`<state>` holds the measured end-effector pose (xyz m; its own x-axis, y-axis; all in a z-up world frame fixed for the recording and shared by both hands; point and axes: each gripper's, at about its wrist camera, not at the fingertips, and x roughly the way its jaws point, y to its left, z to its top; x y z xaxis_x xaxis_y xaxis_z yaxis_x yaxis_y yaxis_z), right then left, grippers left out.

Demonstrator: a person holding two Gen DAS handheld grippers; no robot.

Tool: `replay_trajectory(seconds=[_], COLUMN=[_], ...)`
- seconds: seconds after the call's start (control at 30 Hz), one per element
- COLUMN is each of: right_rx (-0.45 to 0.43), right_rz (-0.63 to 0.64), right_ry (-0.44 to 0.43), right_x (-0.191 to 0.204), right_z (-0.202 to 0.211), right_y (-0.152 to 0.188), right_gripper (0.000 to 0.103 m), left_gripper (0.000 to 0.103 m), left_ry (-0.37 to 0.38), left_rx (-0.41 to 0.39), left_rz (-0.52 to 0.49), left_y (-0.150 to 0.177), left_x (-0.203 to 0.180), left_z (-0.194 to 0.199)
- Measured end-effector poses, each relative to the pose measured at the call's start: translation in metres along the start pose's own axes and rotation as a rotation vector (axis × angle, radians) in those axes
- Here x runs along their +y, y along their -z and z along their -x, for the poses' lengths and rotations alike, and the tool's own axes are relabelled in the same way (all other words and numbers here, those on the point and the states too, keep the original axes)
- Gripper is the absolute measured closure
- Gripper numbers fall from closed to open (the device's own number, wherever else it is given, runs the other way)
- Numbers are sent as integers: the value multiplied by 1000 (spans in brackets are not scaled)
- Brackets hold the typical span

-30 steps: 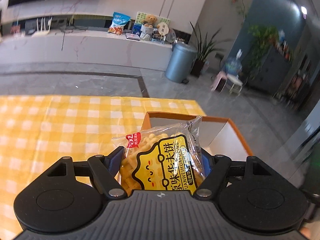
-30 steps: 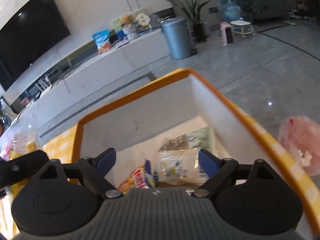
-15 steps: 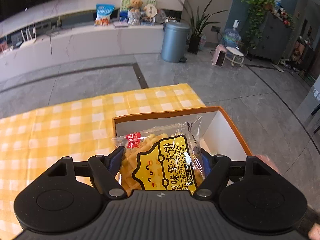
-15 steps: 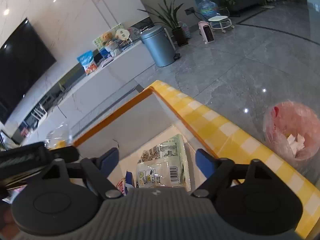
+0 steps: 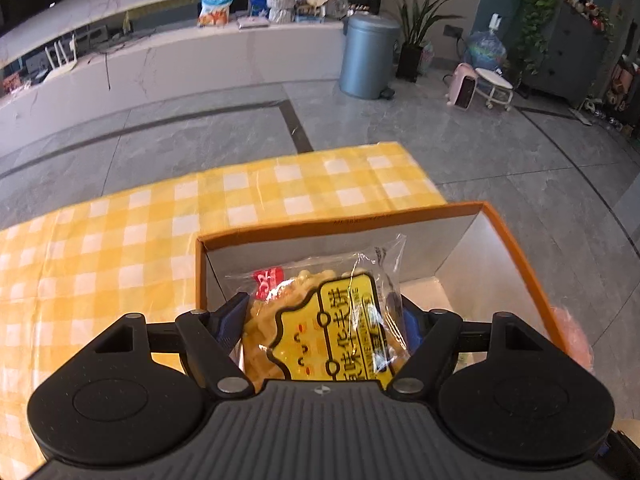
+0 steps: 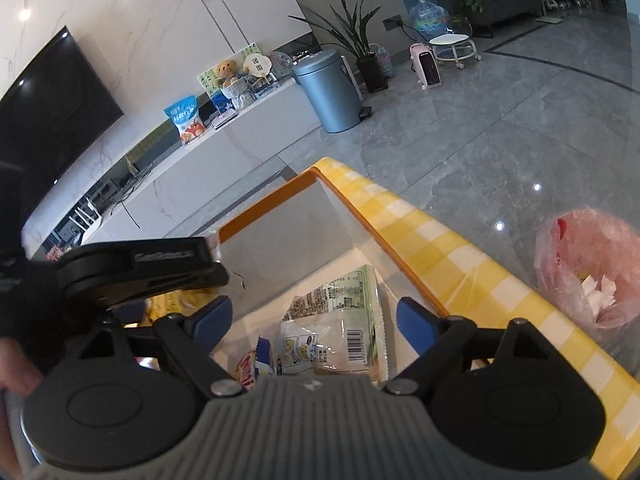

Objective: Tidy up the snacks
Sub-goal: 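Lower the yellow bread packet into the orange box and open the left tool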

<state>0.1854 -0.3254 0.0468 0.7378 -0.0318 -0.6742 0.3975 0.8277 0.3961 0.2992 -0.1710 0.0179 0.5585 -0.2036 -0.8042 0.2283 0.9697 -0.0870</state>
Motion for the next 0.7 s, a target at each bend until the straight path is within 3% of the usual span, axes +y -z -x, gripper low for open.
replay_trajectory(seconds=[0.37, 0.5, 0.6, 0.7], right_rx=[0, 0, 0, 0], right_rz=[21, 26, 28, 31], right_ry=[21, 26, 28, 28], right_x=[4, 5, 7, 7], right_z=[-1, -1, -1, -1], right_y=[3, 5, 4, 4], right_gripper=[16, 16, 16, 15], left_gripper=[10, 8, 8, 8], left_ry=[-7, 2, -61, -19], left_rx=[-60, -159, -203, -258], left_rz=[13, -30, -70, -54], left_y=[2, 2, 1, 2], left_x=[10, 9, 4, 7], left_z=[12, 31, 42, 61])
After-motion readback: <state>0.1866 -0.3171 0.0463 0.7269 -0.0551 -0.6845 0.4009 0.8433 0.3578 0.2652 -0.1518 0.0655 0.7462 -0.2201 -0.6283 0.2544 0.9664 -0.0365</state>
